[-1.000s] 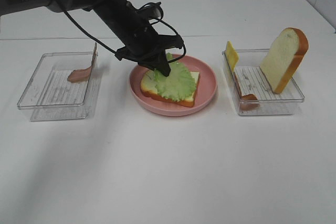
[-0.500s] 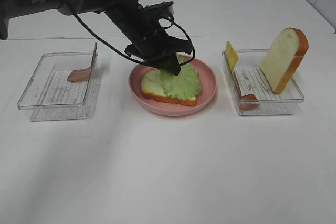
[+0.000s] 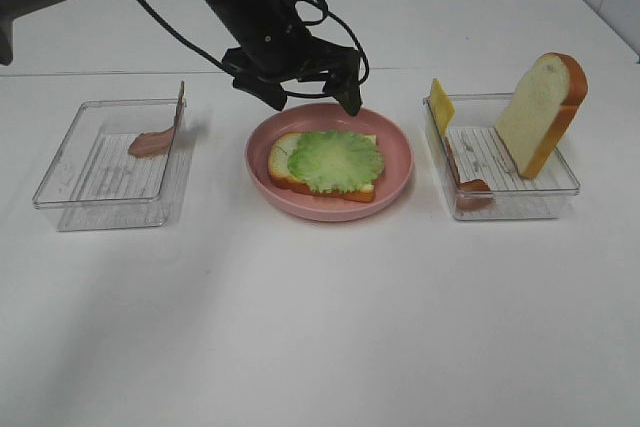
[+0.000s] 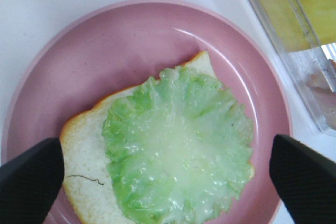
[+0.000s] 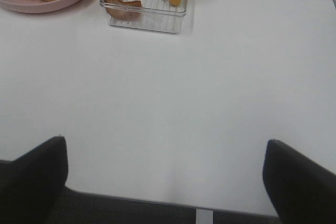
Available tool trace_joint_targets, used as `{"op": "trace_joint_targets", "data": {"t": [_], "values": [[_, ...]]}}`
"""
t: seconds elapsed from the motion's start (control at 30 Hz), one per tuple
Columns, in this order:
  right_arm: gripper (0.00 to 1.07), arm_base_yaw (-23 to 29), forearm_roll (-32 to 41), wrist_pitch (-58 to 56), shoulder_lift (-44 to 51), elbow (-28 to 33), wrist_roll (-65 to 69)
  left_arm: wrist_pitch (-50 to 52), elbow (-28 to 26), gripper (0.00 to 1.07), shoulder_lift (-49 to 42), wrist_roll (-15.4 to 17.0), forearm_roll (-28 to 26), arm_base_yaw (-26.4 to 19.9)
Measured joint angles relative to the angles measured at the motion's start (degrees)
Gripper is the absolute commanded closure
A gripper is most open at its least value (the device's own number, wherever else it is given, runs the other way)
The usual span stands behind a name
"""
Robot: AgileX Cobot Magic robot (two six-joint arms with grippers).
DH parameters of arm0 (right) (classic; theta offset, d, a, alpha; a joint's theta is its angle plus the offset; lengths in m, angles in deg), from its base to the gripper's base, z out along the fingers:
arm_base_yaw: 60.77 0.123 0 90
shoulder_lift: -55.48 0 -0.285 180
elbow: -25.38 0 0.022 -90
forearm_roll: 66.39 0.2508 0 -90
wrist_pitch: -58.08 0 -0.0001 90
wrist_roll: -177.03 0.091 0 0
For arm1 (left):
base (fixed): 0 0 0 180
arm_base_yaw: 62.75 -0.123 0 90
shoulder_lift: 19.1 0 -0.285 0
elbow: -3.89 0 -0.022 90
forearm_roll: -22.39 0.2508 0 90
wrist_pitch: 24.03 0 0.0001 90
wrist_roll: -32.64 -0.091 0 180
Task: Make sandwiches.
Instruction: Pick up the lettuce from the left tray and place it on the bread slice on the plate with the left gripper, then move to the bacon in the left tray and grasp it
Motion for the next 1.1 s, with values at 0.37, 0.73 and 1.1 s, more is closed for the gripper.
{"op": "trace_joint_targets", "data": {"t": [0.37,0.73,1.1], "values": [[0.09,0.00,0.00,0.00,0.00,0.00,0.00,-12.26,-8.14,0.05,-0.63,7.39,7.56,0.00],[0.09,0.00,0.00,0.00,0.00,0.00,0.00,-12.61,-8.14,0.05,-8.02,10.08,15.24,-0.34],[0.09,0.00,0.00,0.00,0.00,0.00,0.00,-12.72,-8.14,0.05,-16.50,12.55,22.12,-0.34]]}}
